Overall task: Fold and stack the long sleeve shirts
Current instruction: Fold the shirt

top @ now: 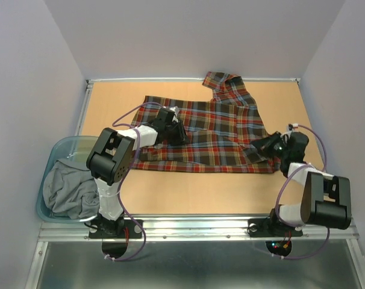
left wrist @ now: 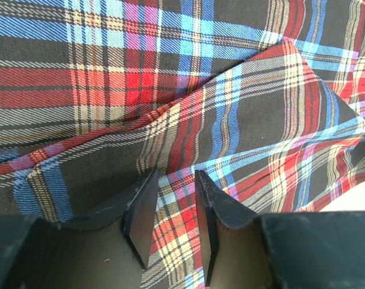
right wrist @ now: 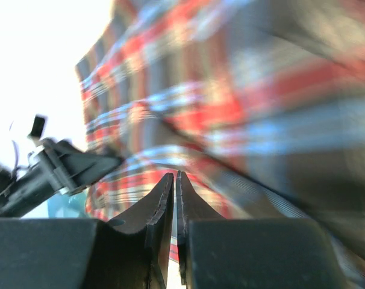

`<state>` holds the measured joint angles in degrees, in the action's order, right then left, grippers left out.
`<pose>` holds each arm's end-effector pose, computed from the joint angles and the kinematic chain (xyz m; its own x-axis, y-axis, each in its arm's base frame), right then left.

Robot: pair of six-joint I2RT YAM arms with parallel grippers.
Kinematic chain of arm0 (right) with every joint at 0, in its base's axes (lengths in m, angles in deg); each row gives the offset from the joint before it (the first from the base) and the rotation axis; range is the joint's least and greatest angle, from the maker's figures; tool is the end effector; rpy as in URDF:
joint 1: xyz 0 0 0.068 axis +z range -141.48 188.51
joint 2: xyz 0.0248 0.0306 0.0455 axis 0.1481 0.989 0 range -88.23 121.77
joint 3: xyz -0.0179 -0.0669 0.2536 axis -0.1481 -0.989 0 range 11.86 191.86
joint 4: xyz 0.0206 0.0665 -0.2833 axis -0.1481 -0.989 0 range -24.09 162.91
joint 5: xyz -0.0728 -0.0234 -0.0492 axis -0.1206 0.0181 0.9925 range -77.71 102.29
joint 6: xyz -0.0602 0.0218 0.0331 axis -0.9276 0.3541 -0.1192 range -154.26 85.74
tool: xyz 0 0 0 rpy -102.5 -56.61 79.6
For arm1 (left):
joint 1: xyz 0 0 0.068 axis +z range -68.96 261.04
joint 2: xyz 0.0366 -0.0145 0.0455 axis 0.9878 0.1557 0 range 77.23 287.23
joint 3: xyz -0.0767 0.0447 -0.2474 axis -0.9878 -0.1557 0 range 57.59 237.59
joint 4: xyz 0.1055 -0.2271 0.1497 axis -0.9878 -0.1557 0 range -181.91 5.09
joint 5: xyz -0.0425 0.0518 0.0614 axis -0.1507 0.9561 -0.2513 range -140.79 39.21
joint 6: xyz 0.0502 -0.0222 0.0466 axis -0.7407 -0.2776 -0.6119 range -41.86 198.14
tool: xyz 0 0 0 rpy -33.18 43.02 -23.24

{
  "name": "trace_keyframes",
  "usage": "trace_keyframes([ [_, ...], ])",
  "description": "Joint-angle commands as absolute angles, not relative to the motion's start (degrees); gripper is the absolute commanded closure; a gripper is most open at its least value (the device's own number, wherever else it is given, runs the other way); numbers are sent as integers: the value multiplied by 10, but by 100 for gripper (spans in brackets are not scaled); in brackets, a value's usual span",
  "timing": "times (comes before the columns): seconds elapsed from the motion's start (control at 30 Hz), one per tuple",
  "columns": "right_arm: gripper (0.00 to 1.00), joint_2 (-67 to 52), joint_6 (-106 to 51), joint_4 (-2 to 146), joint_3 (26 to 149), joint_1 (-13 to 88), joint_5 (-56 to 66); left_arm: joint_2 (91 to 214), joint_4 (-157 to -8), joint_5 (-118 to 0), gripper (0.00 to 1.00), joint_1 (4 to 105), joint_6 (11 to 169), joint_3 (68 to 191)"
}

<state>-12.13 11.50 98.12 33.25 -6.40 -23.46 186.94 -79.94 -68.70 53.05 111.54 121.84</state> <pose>0.2744 -0.0371 0.1080 -0.5343 0.7440 -0.4012 0.1439 0.5477 0.8242 0.3818 -0.2236 0.1122 -0.8381 -0.1478 -0.5250 0.2296 0.7775 -0.5854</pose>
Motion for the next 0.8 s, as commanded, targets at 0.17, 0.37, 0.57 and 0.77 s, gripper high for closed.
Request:
trace_keyframes([
  [0.17, 89, 8, 170, 1156, 469, 132, -251, 1861, -870, -661, 57, 534, 1092, 1218],
  [0.37, 91, 144, 186, 1261, 504, 161, -230, 1865, -873, -656, 57, 533, 1092, 1217],
  [0.57, 93, 232, 179, 1298, 501, 159, -213, 1864, -874, -651, 57, 534, 1093, 1217],
  [0.77, 93, 252, 180, 1321, 436, 129, -175, 1863, -875, -649, 57, 534, 1100, 1206],
])
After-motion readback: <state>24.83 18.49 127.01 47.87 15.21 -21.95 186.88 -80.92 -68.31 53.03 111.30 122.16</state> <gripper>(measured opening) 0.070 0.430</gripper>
